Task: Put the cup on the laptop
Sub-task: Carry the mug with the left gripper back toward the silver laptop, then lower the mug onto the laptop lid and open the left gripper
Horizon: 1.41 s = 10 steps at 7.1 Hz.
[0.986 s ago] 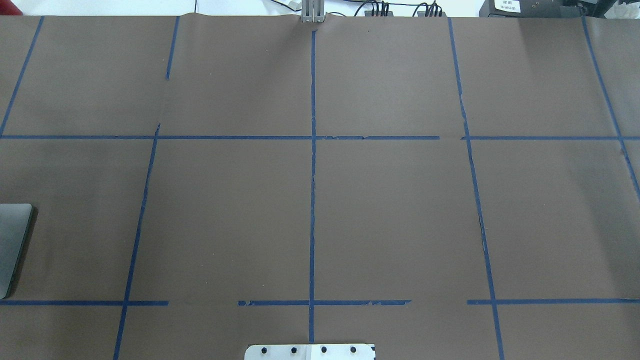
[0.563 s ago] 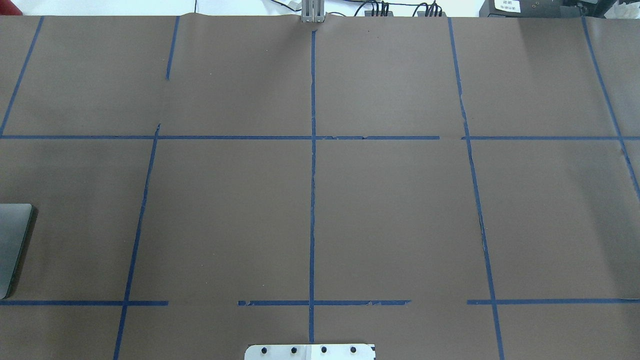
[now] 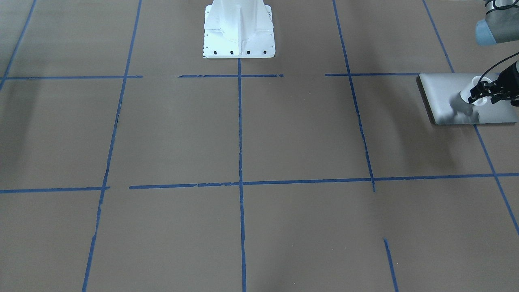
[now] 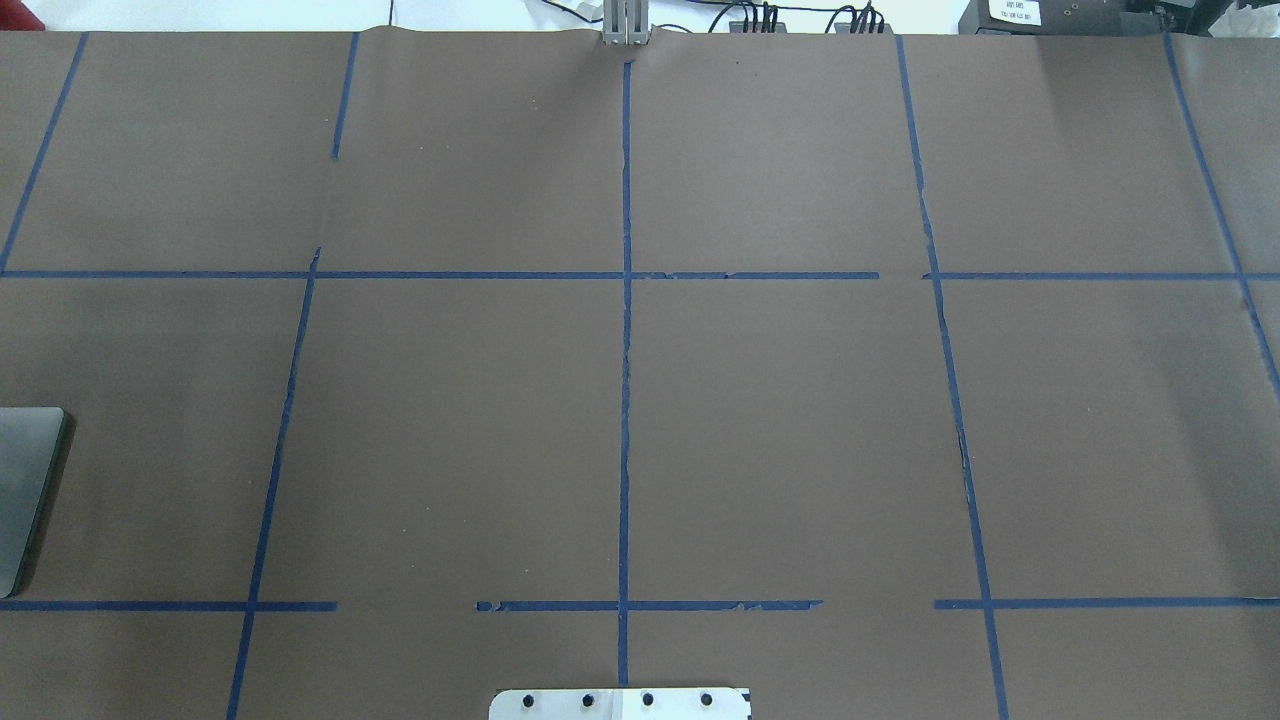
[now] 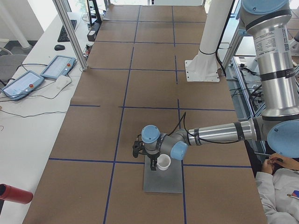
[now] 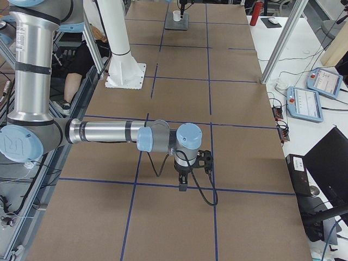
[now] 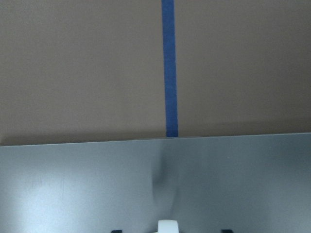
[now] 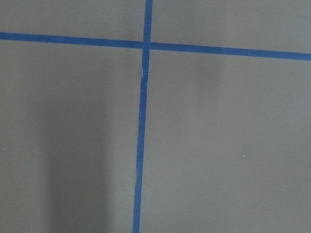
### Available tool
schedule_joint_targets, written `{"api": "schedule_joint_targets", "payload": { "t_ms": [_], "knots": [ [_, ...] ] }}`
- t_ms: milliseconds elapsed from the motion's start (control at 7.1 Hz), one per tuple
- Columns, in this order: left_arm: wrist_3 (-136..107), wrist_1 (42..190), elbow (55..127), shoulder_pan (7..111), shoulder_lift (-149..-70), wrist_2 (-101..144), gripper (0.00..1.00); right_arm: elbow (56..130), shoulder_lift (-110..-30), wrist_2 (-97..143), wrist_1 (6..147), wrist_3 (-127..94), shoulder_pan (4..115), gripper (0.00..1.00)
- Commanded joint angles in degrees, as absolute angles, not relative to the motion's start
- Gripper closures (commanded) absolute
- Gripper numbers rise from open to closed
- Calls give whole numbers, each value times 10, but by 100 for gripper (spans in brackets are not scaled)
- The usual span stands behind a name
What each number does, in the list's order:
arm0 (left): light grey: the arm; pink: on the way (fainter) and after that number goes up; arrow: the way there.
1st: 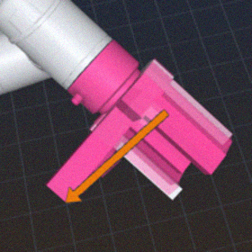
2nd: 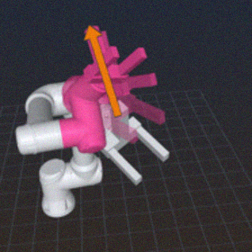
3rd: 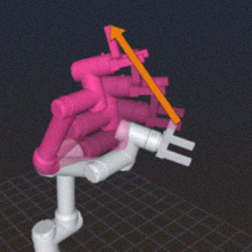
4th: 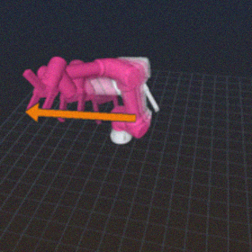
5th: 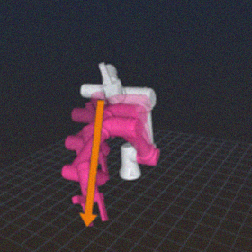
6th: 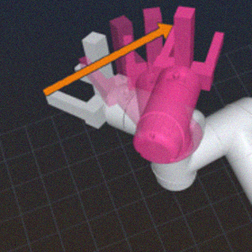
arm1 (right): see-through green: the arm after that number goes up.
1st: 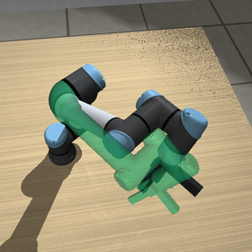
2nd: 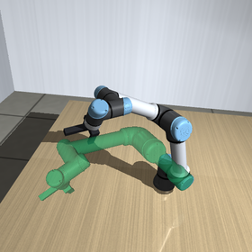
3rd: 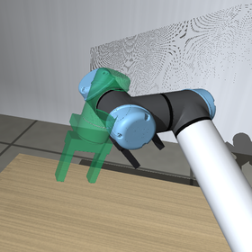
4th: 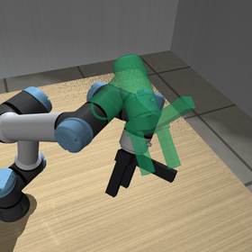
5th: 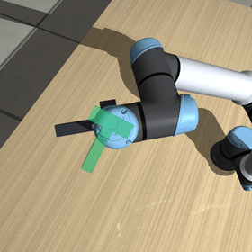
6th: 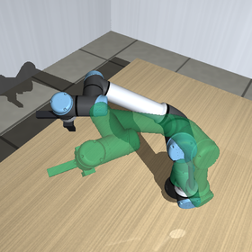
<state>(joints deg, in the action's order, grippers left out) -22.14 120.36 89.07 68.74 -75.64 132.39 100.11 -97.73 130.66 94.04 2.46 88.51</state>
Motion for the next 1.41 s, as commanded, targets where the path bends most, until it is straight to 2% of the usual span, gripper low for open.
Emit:
{"api": "schedule_joint_targets", "payload": {
  "t_ms": [0,423,563,1268],
  "knots": [
    [-144,1168,915,699,-760,1342,0,1001,-977,1307,940,25,885,0],
    [60,974,1007,899,-766,1340,0,1001,-977,1306,940,25,885,0],
    [68,904,1025,907,-780,1340,0,1001,-977,1307,940,25,885,0],
    [73,904,1014,906,-780,1339,0,1001,-977,1306,940,25,885,0]
  ]
}}
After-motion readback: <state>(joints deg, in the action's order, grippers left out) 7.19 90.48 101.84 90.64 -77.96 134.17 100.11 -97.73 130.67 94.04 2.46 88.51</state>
